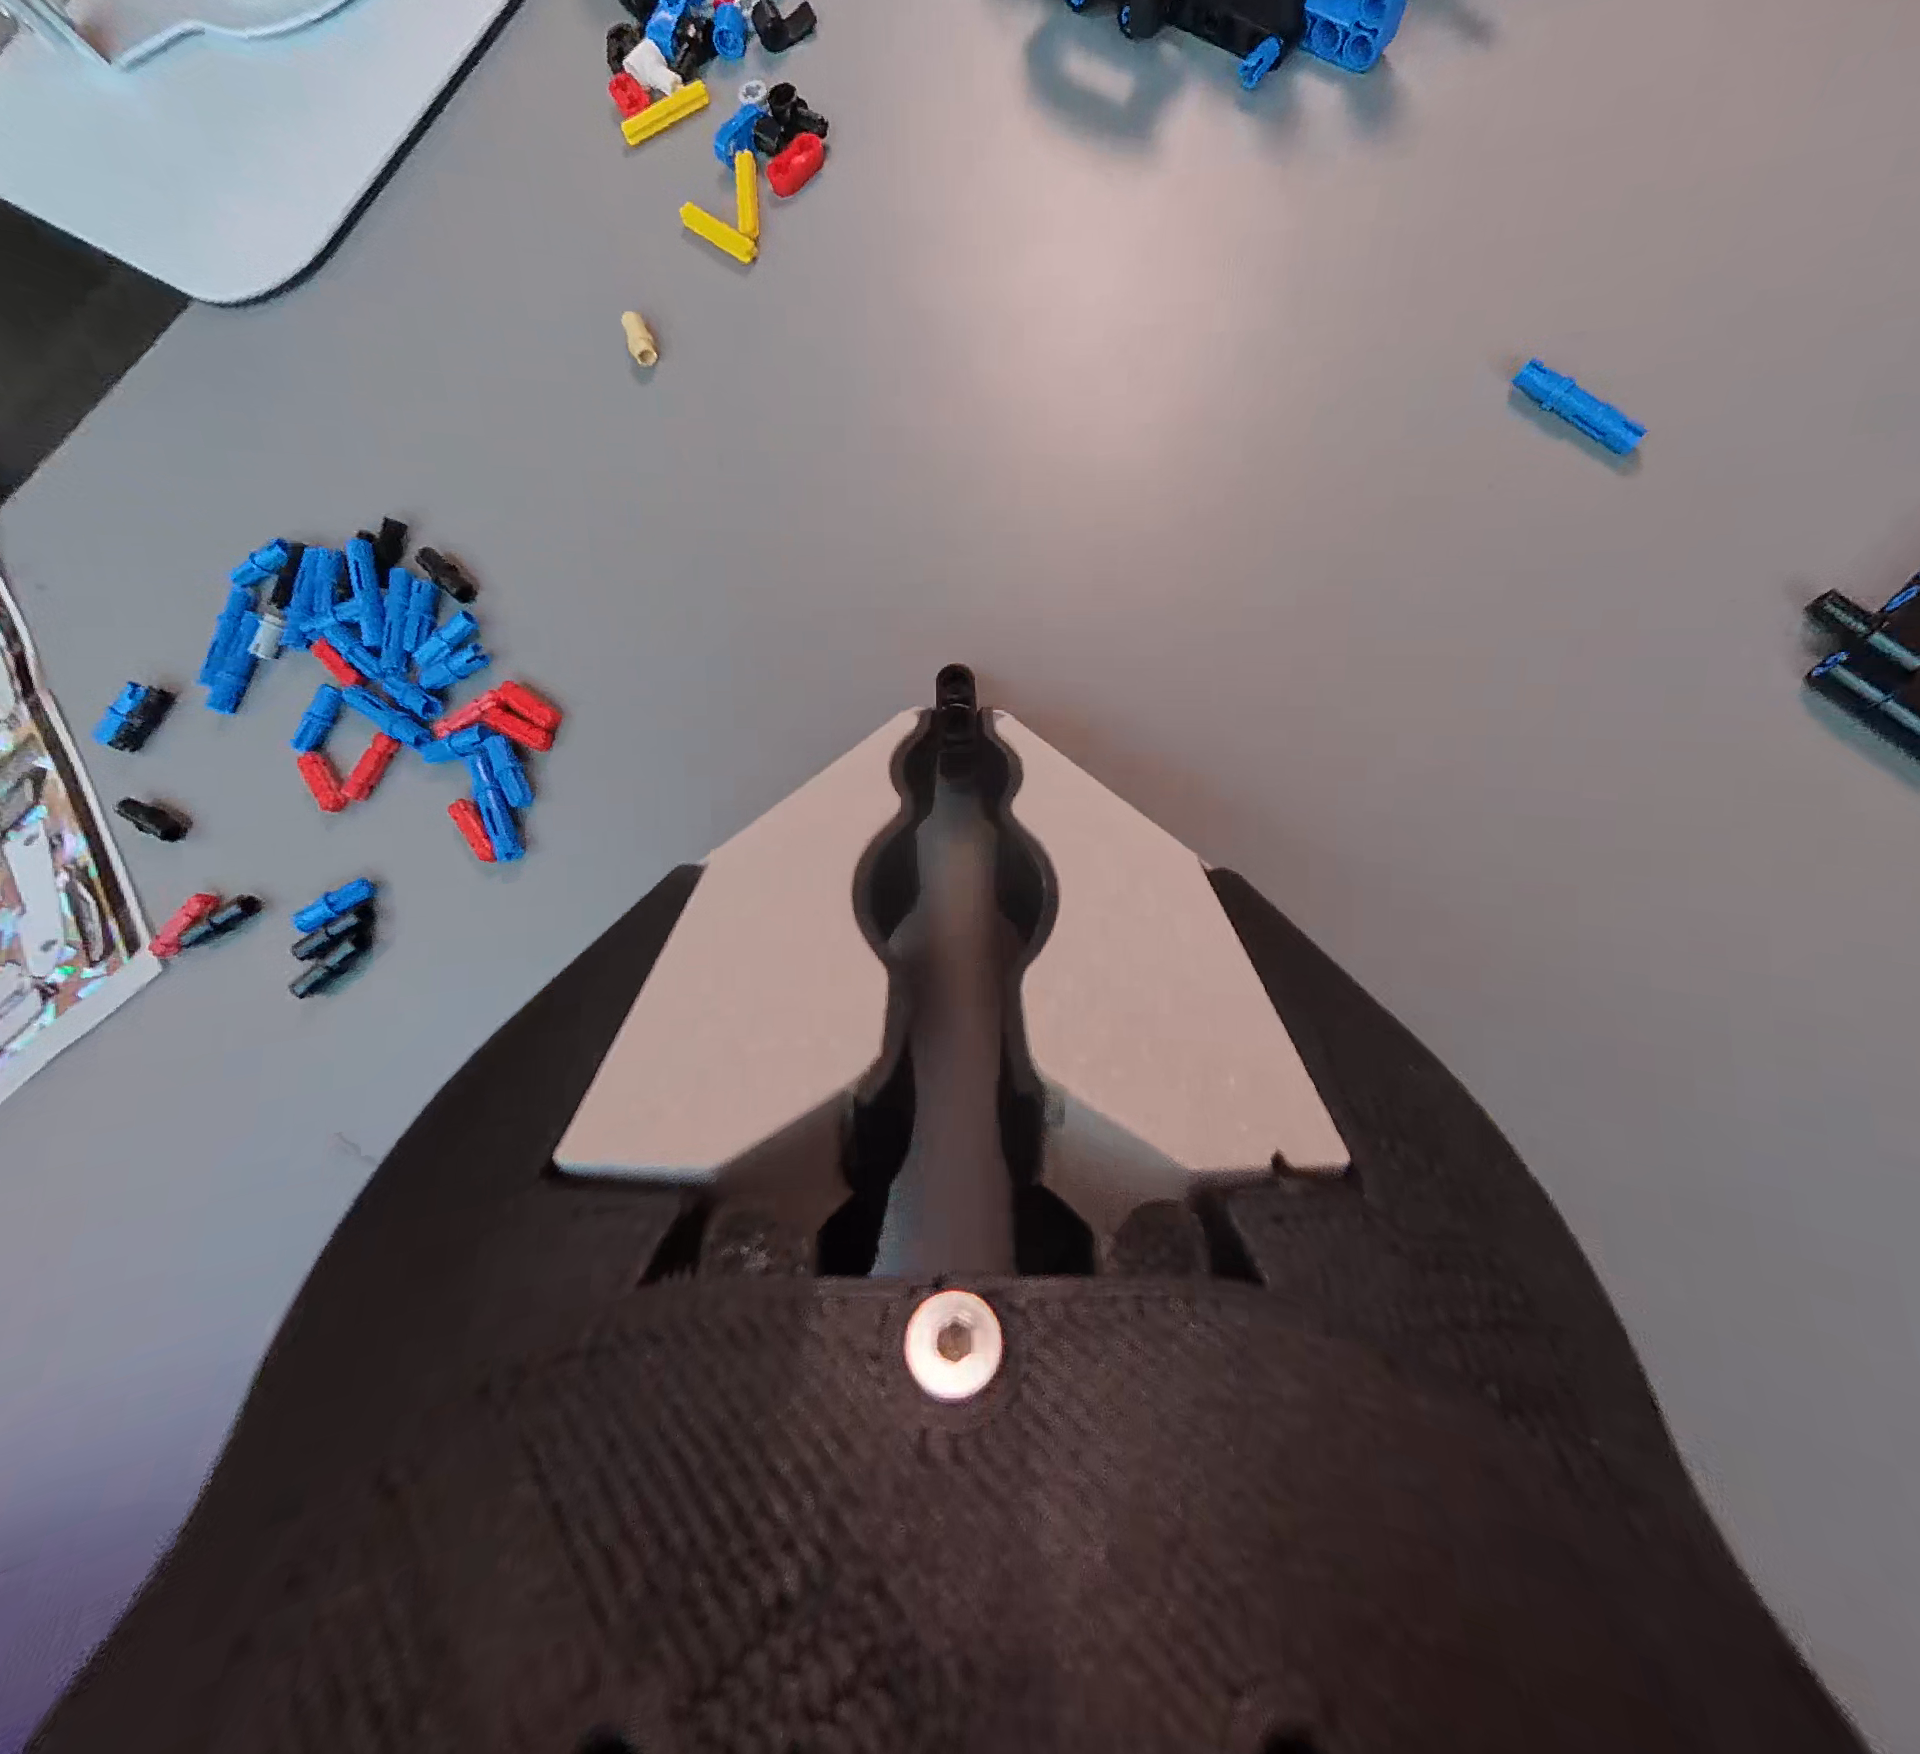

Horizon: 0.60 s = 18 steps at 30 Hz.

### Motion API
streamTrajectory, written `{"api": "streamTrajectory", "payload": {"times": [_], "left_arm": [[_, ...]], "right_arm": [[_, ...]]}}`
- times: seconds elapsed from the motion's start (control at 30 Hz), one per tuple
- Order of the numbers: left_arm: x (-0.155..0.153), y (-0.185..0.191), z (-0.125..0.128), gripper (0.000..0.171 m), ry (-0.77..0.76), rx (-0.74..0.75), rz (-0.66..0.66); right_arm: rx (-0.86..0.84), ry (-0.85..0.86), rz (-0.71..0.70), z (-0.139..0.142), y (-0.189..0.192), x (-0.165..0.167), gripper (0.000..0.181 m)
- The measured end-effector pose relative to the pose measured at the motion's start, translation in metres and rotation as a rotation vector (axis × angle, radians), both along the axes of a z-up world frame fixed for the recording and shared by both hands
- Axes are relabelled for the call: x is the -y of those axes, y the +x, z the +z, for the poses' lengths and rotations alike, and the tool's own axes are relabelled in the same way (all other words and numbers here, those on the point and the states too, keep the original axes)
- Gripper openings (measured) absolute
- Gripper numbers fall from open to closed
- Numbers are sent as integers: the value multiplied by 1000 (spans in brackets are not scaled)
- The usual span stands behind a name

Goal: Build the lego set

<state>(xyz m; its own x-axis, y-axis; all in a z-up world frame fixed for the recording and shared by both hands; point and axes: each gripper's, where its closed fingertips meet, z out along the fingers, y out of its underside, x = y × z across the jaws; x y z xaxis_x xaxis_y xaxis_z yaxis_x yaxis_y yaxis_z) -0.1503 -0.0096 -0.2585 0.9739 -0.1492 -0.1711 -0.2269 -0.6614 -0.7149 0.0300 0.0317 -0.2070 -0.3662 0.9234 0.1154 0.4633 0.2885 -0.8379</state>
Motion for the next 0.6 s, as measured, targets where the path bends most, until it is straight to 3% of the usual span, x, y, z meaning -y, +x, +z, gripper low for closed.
{"api": "streamTrajectory", "payload": {"times": [0.07,0.27,0.37,0.47,0.6], "left_arm": [[-2,15,6,6,41,-90,-117],[-7,113,68,5,442,-466,-471],[-4,142,72,6,525,-674,-552],[0,157,73,5,565,-744,-605],[4,168,73,5,578,-787,-653]], "right_arm": [[-32,-28,12,5,-2,4,11],[-77,-340,5,20,-12,24,18],[-73,-472,18,25,-17,35,27],[-56,-511,27,23,-19,42,27],[-42,-492,48,19,-19,47,12]]}}
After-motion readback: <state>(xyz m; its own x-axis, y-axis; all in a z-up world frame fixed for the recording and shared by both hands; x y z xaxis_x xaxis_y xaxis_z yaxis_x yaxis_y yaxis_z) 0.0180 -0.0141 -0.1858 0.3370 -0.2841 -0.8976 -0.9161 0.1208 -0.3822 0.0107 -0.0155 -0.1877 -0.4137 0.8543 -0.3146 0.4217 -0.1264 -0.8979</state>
